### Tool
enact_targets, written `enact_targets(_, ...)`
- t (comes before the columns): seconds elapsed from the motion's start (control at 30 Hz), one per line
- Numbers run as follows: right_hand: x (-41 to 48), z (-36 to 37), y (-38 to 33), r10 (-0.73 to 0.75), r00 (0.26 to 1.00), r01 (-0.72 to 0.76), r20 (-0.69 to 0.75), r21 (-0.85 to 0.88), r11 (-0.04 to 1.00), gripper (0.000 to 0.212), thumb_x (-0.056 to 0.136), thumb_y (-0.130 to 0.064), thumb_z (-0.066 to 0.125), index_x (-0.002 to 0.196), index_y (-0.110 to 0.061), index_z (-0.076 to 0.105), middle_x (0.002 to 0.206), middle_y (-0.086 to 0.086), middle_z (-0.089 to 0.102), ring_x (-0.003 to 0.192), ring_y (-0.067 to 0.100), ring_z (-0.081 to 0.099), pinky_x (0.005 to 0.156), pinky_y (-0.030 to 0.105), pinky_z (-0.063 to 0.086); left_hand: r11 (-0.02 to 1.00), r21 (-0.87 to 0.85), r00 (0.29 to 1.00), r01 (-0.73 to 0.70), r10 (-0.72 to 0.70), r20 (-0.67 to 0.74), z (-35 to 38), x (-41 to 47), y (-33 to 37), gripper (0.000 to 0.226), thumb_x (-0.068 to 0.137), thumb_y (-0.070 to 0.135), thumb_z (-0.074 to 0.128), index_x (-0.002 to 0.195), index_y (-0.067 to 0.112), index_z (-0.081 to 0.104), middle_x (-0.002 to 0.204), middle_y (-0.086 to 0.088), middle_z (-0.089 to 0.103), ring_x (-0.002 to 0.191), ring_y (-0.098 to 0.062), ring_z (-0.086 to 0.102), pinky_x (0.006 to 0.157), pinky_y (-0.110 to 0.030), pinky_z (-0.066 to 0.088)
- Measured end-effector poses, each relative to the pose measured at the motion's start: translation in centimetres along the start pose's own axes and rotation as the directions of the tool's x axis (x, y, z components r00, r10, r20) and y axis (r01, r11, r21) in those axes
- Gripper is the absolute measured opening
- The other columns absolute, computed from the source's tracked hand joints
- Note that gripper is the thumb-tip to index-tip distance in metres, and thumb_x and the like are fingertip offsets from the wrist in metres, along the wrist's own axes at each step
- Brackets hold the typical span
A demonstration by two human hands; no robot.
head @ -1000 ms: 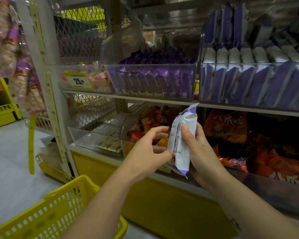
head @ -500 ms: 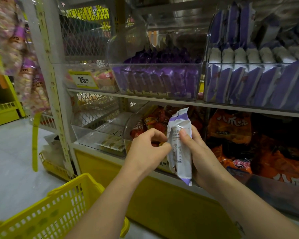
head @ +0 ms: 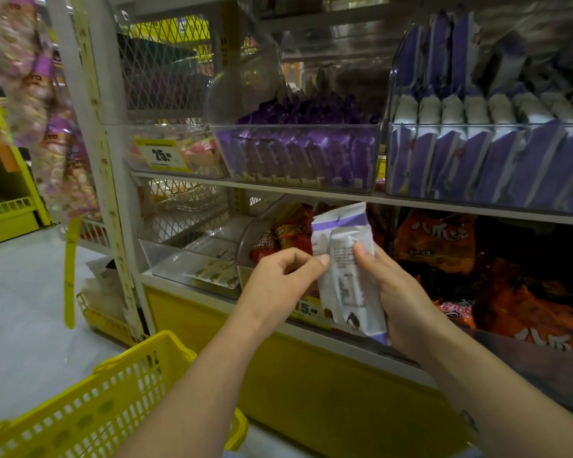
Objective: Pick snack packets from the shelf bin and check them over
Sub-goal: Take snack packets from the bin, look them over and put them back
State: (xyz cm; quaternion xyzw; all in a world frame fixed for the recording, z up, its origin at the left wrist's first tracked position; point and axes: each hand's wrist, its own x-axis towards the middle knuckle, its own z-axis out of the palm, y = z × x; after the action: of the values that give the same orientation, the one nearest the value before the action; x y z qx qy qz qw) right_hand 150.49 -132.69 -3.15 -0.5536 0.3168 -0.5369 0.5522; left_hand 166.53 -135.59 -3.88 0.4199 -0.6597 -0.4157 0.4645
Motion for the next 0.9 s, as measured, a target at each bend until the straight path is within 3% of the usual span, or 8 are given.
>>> enact_targets(0.13,-0.6,0.2,-0.5,-0.094,0.984,0.090,-0.151,-0.029,0.995,0.036,0.084,-0.050,0.045,0.114,-0.037,0.060,0.108,-0.001,0.073,0.095,0.018,0.072,0.075,0.040,0.060,0.998,-0.067,1.000,-0.005,0.007,0.023,0.2,-0.9,1.2,0.011,0.089,0.030,0.067,0.097,0.027,0.060,0.102,0.003,0.067,0.094,-0.014,0.069,0.082,-0.046,0.059)
enact_targets(0.3,-2.3,0.4,-2.0,-0.224,0.902,0.189,-0.368,-0.131,0.973,0.024,0.101,-0.035,0.038,0.113,-0.031,0.058,0.096,-0.006,0.074,0.086,0.015,0.073,0.061,0.034,0.060,0.994,-0.099,0.976,-0.046,0.065,0.208,0.8,-2.8,3.0,0.058,0.088,0.005,0.064,0.131,0.038,0.045,0.126,0.011,0.057,0.096,-0.004,0.069,0.072,-0.027,0.058)
enact_targets(0.47,-3.2,0.3,-5.8,-0.387,0.770,0.255,-0.508,-0.310,0.916,0.020,0.102,-0.027,0.042,0.110,-0.042,0.053,0.107,-0.010,0.068,0.092,0.003,0.068,0.074,0.030,0.058,0.963,-0.267,0.914,-0.049,0.150,0.376,1.1,-3.6,6.1,0.086,0.076,0.012,0.076,0.134,0.059,0.033,0.134,0.006,0.060,0.115,-0.024,0.064,0.096,-0.048,0.051)
enact_targets(0.57,-3.9,-0.4,-9.2,-0.412,0.786,0.181,-0.461,-0.465,0.866,0.036,0.098,-0.027,0.052,0.134,-0.031,0.047,0.128,-0.006,0.057,0.104,0.007,0.061,0.084,0.031,0.055,0.956,-0.274,0.937,-0.107,0.190,0.294,1.6,-3.6,8.7,0.089,0.075,0.010,0.076,0.143,0.047,0.032,0.126,0.002,0.066,0.111,-0.023,0.066,0.095,-0.047,0.052)
enact_targets(0.63,-4.9,-1.1,-11.6,-0.508,0.778,0.115,-0.370,-0.711,0.694,0.056,0.093,-0.031,0.059,0.145,-0.027,0.037,0.141,-0.004,0.044,0.121,0.010,0.050,0.097,0.033,0.047,0.959,-0.238,0.956,-0.155,0.206,0.210,1.9,-3.4,10.4,0.084,0.079,0.008,0.074,0.147,0.036,0.032,0.120,0.001,0.070,0.107,-0.020,0.068,0.094,-0.045,0.053)
enact_targets(0.73,-6.8,-1.2,-15.1,-0.543,0.838,0.222,0.055,-0.943,0.247,0.070,0.080,-0.046,0.065,0.143,-0.041,0.035,0.150,-0.010,0.031,0.141,0.010,0.023,0.113,0.036,0.028,0.958,-0.184,0.959,-0.221,0.248,0.139,2.6,-3.1,13.0,0.073,0.085,0.009,0.072,0.145,0.033,0.038,0.112,0.001,0.073,0.100,-0.016,0.071,0.090,-0.041,0.054)
enact_targets(0.8,-7.3,-1.1,-16.7,-0.372,0.898,0.291,0.236,-0.952,0.098,0.078,0.076,-0.054,0.066,0.143,-0.052,0.027,0.156,-0.012,0.018,0.144,0.007,0.011,0.114,0.034,0.021,0.948,-0.161,0.945,-0.276,0.298,0.133,3.5,-2.9,14.7,0.067,0.085,0.012,0.072,0.142,0.031,0.042,0.107,-0.001,0.074,0.096,-0.014,0.072,0.083,-0.034,0.057)
enact_targets(0.9,-7.1,-1.7,-18.3,-0.292,0.911,0.300,0.293,-0.954,-0.020,0.078,0.081,-0.045,0.069,0.145,-0.049,0.025,0.158,-0.009,0.012,0.145,0.011,0.015,0.115,0.034,0.026,0.932,-0.121,0.928,-0.342,0.355,0.112,4.9,-2.6,17.0,0.070,0.075,0.030,0.073,0.139,0.032,0.045,0.105,0.000,0.074,0.095,-0.013,0.072,0.086,-0.039,0.057)
